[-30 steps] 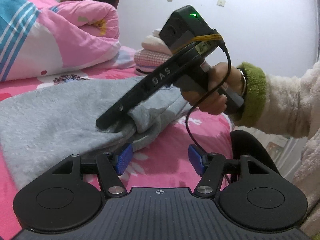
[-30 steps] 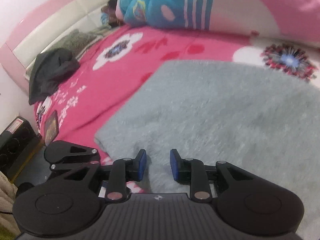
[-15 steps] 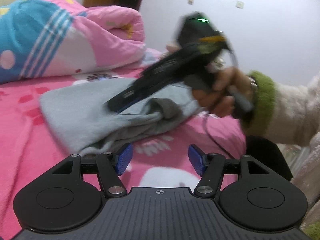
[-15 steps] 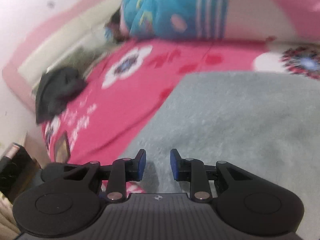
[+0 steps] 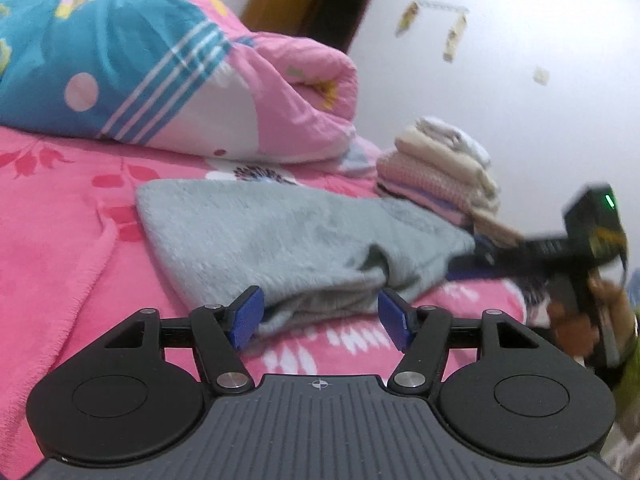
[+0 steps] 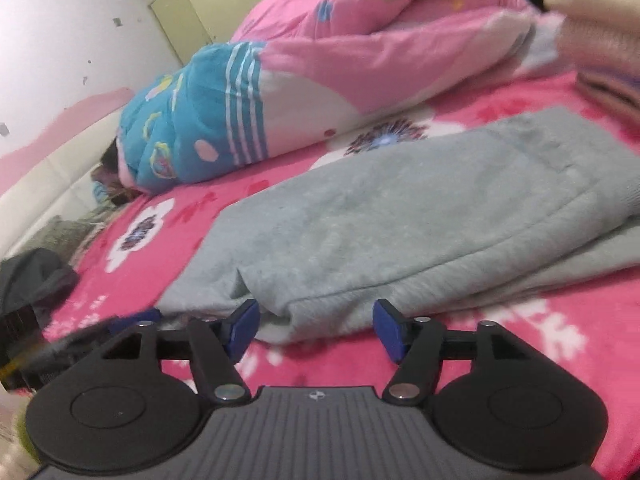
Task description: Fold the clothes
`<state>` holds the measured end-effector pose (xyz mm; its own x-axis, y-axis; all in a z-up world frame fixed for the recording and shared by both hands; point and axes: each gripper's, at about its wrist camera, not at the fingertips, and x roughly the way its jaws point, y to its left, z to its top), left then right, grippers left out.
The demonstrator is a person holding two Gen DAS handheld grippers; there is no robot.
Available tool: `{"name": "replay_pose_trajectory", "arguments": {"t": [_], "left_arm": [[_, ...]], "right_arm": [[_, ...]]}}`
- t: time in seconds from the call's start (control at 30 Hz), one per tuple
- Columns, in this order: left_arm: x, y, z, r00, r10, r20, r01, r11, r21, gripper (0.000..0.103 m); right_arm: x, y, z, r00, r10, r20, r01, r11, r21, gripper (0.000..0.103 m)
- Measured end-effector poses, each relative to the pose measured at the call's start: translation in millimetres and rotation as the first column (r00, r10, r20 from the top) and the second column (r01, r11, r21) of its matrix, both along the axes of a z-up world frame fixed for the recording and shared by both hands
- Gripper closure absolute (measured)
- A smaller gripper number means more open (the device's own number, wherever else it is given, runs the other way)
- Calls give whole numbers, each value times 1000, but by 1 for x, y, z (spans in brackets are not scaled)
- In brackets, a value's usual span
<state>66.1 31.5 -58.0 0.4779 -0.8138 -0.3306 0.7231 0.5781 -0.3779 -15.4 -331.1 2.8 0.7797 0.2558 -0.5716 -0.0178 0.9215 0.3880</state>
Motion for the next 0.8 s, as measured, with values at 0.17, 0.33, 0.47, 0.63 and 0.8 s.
{"name": "replay_pose_trajectory", "arguments": {"t": [0.17,0.33,0.47,0.63,0.8], "left_arm": [[3,3,2,998,68,-8,-69,997,-29,34],[2,9,6,995,97,15,-97,995,-22,26],[-1,10,9,993,116,34,-116,993,-19,10],[-6,5,12,989,133,62,-135,991,19,1],[-5,-1,10,986,155,53,-159,984,75,0]], "right_arm": [[-11,10,3,999,-39,23,41,993,-107,7],[-18,18,-1,997,-74,17,76,981,-181,2],[-18,28,-17,995,-88,-39,75,964,-253,2],[-12,51,-43,989,-99,-109,43,903,-427,1],[-11,58,-49,988,-109,-113,45,886,-462,0]]}}
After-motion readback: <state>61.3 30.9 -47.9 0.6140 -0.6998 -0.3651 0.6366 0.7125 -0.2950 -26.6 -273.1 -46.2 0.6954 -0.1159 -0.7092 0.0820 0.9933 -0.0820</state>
